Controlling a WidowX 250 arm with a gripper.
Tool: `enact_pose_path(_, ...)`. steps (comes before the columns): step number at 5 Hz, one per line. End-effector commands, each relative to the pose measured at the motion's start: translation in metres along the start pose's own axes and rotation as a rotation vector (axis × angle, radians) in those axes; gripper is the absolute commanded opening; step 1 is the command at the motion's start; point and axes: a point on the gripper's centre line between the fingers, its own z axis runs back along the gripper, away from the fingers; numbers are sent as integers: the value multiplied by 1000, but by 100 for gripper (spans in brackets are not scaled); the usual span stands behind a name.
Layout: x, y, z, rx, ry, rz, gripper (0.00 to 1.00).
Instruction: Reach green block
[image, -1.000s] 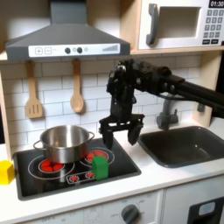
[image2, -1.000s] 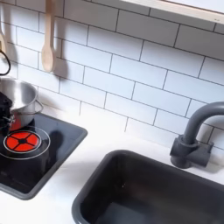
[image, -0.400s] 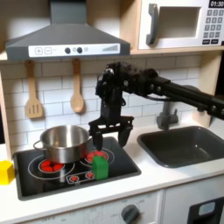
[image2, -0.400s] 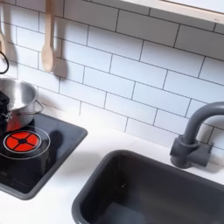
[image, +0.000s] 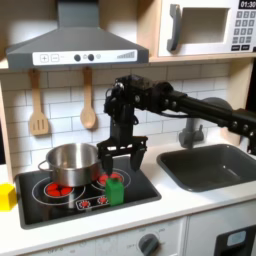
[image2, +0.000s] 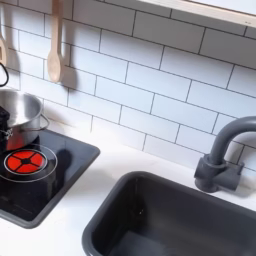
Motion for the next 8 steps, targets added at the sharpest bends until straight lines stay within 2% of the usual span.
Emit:
enact_pose_path(1,4,4,-9,5,19,6,100)
enact_pose_path(3,7,8,-16,12,27,4,100)
enact_pose_path(8,14,9,-40,-3,67,4,100)
